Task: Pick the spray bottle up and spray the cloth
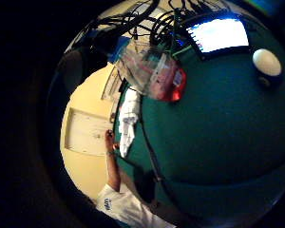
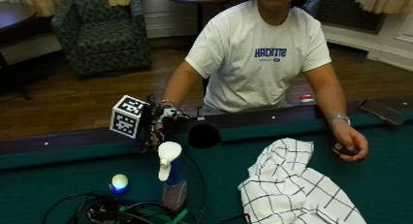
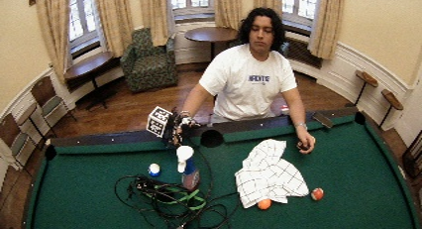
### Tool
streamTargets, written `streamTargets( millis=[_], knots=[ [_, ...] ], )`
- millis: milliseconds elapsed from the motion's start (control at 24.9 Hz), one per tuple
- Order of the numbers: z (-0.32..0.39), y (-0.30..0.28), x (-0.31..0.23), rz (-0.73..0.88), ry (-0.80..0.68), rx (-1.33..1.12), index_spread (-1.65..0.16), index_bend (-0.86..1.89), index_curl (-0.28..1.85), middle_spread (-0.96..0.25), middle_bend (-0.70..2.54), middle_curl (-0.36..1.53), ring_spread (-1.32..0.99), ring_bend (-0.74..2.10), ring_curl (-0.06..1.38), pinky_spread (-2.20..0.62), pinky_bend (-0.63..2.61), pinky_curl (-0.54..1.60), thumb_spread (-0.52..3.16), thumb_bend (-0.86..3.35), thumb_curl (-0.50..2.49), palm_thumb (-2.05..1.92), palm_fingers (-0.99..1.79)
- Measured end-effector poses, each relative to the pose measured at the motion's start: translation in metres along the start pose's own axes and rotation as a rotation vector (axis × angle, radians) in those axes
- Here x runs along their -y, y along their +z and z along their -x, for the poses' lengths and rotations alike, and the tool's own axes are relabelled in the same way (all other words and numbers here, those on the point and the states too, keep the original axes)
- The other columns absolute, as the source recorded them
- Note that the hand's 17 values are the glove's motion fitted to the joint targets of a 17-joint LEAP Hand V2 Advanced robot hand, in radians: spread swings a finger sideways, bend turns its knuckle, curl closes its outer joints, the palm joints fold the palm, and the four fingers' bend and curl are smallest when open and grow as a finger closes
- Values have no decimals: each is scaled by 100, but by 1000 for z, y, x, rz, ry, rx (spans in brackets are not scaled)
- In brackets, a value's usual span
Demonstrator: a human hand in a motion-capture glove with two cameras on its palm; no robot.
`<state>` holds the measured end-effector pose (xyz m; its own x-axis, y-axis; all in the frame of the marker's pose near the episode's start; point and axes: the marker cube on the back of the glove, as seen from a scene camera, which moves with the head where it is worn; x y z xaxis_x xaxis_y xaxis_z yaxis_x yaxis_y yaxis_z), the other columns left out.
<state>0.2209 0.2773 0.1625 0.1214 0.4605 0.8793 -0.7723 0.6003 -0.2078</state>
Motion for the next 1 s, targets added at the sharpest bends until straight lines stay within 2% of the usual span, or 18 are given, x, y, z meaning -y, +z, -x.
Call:
streamTargets(
  millis=[281,442,522,723,1003],
  knots=[
    [-9,2,21,-97,43,60,-42,11,22,-17,21,35,-15,46,34,12,34,35,103,4,37,76,71],
    [-7,2,29,-165,50,98,-40,3,18,-18,23,36,-17,55,35,-3,46,36,103,6,40,84,100],
    [-5,4,32,-176,52,107,-38,7,19,-19,23,37,-19,57,36,-13,51,38,100,6,41,87,115],
    [-6,6,32,-178,44,116,-34,18,25,-22,33,43,-20,60,42,-17,59,45,88,5,47,94,128],
    [-6,6,28,-175,10,124,-32,33,33,-24,47,53,-23,72,50,-16,71,54,76,7,55,102,129]
  ],
)
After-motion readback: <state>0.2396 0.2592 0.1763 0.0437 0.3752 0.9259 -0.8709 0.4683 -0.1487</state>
